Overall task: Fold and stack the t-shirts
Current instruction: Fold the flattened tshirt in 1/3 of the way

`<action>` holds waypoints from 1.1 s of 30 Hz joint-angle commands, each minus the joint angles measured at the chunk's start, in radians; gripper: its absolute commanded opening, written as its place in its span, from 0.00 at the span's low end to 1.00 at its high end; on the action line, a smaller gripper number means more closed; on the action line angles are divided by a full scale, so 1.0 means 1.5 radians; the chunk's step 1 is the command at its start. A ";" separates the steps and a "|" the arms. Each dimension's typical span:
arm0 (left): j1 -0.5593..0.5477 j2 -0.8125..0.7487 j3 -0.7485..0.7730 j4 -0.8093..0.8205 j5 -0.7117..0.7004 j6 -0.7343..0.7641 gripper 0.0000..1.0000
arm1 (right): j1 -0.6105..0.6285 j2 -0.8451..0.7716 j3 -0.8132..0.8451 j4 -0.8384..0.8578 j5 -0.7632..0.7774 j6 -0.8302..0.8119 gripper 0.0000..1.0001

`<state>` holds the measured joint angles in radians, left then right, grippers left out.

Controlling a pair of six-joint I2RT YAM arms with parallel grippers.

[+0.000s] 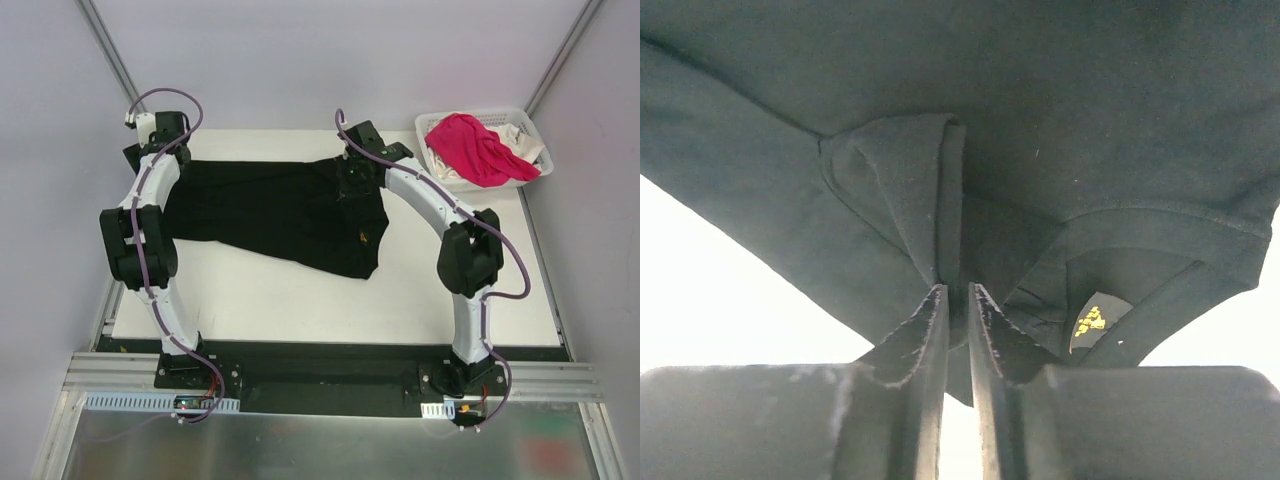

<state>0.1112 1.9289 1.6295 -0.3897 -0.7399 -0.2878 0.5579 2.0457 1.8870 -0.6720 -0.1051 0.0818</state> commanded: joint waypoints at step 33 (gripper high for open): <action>-0.133 -0.245 -0.216 0.133 0.442 0.231 0.66 | 0.092 -0.140 -0.211 0.075 -0.035 0.055 0.62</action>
<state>-0.0406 1.5982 1.3125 -0.2138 -0.1631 -0.0242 0.6720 1.9026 1.6482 -0.6235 -0.1165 0.1062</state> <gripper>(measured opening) 0.655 0.627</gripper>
